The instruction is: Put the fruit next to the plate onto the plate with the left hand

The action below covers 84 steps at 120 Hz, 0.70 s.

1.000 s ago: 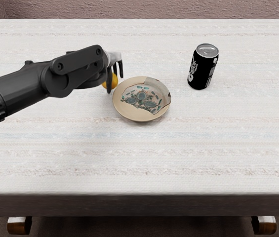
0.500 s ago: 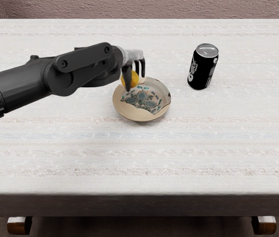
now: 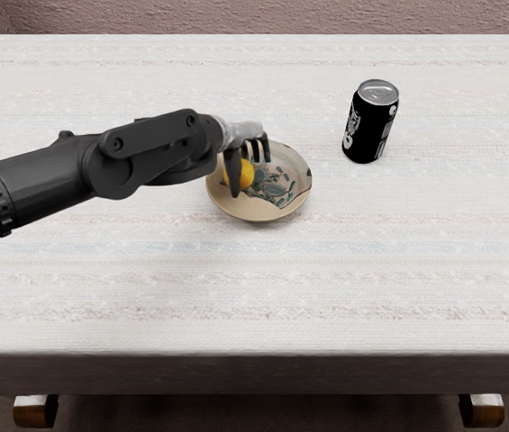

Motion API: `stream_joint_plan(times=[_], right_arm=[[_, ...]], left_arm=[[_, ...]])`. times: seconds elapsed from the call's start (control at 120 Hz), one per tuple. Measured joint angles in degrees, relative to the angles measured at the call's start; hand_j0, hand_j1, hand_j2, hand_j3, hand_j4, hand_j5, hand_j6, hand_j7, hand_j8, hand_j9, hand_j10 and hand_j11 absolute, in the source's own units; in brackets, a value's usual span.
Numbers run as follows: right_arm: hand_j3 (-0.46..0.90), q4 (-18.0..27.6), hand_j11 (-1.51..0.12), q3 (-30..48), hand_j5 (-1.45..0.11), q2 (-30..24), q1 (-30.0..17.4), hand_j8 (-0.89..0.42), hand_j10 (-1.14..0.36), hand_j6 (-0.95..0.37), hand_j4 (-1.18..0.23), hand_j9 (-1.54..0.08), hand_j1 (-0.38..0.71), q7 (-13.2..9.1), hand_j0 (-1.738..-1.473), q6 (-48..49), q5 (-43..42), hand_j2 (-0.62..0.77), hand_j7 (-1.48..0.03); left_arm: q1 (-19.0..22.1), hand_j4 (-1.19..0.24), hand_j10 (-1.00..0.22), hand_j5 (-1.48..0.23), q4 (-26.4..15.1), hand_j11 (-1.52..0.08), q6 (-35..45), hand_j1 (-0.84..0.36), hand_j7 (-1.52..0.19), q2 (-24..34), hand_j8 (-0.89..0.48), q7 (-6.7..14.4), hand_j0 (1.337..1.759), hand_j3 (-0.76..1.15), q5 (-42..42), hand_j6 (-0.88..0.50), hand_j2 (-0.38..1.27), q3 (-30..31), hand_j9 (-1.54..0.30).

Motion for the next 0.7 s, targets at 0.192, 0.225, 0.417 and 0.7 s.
stream_joint_plan(times=[0.192, 0.225, 0.417, 0.7], right_arm=[[0.00, 0.0, 0.00, 0.0, 0.00, 0.0, 0.1, 0.00, 0.00, 0.00, 0.00, 0.00, -0.35, 0.0, -1.658, 0.0, 0.0, 0.00, 0.00], [0.00, 0.0, 0.00, 0.0, 0.00, 0.0, 0.1, 0.00, 0.00, 0.00, 0.00, 0.00, -0.35, 0.0, -1.658, 0.0, 0.0, 0.00, 0.00], [0.00, 0.0, 0.00, 0.0, 0.00, 0.0, 0.3, 0.00, 0.00, 0.00, 0.00, 0.00, -0.35, 0.0, -1.658, 0.0, 0.0, 0.00, 0.00], [0.00, 0.0, 0.00, 0.1, 0.00, 0.0, 0.5, 0.00, 0.00, 0.00, 0.00, 0.00, -0.35, 0.0, -1.658, 0.0, 0.0, 0.00, 0.00]], left_arm=[[-1.4, -0.19, -0.19, -0.25, -0.3, -0.25, -7.8, 0.15, -0.25, 0.0, -0.17, -0.9, 1.658, 0.00, -11.5, -0.17, 0.11, -4.7, -0.25], [-1.3, -0.17, -0.16, -0.21, -0.4, -0.21, -10.1, 0.17, -0.21, 0.0, -0.14, -0.9, 1.658, 0.00, -13.1, -0.15, 0.09, -6.1, -0.21], [1.5, -0.08, -0.08, -0.10, -5.2, -0.10, -21.3, 0.27, -0.10, 16.0, -0.07, -1.2, 1.658, 0.00, -19.7, -0.07, 0.04, -12.4, -0.10], [3.7, -0.04, -0.04, -0.04, -8.2, -0.04, -24.6, 0.31, -0.04, 28.6, -0.03, -1.3, 1.658, 0.00, -23.3, -0.03, 0.01, -19.1, -0.04]])
